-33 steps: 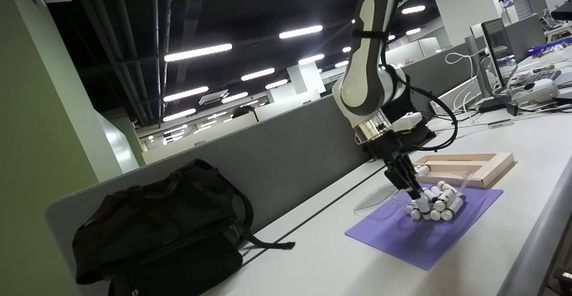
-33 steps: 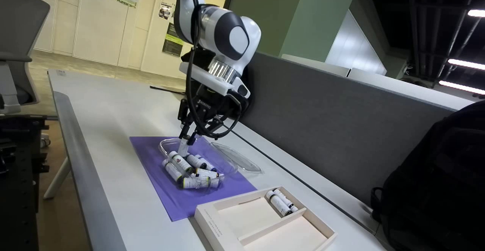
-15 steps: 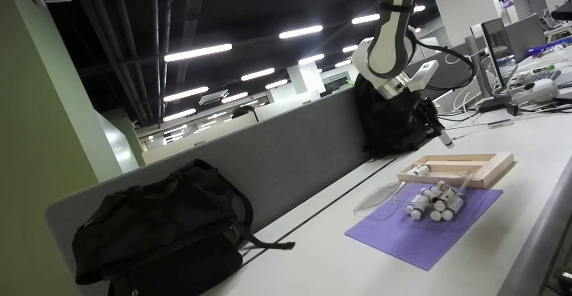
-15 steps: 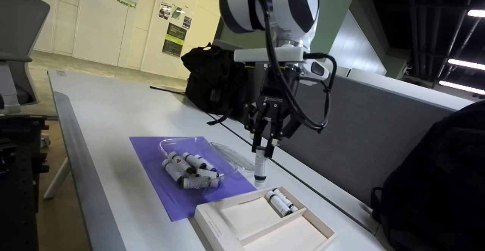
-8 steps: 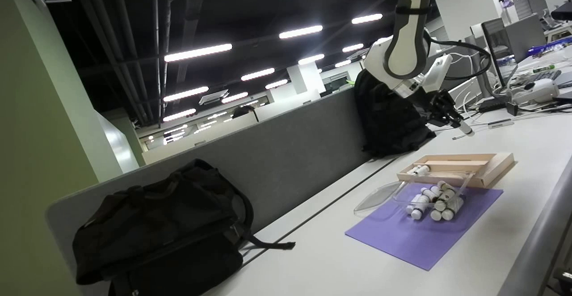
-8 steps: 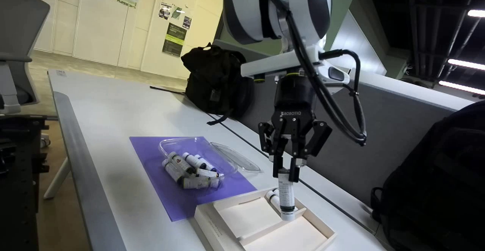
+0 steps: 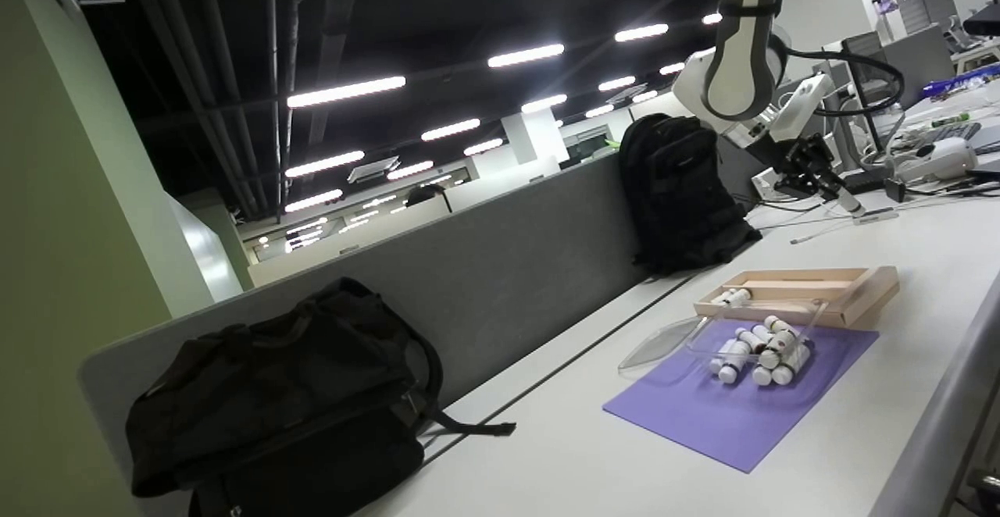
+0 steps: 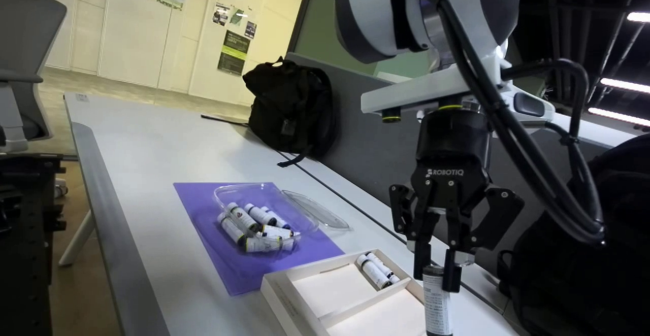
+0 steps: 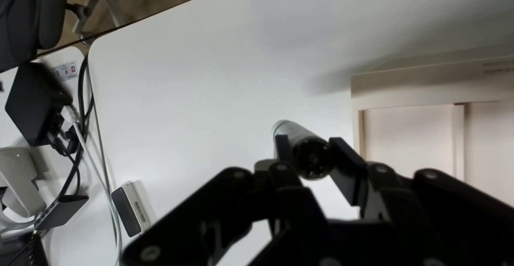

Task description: Take a bottle out of the box and put it on the counter

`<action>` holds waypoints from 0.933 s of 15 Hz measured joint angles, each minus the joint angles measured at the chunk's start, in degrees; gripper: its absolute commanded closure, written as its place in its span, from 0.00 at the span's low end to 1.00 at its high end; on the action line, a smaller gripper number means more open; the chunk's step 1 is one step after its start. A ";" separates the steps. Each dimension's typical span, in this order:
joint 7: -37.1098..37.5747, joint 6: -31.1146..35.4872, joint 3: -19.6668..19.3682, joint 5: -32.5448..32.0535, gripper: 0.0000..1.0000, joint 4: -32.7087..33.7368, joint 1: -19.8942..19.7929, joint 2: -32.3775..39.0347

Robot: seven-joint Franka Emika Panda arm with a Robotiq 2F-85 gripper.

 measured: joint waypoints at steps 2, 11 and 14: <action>0.08 0.00 0.47 0.02 0.70 -0.02 0.61 0.11; 5.59 8.82 -1.43 -2.10 0.93 1.53 0.09 6.89; 10.76 16.06 -3.98 -4.71 0.93 3.29 0.69 11.85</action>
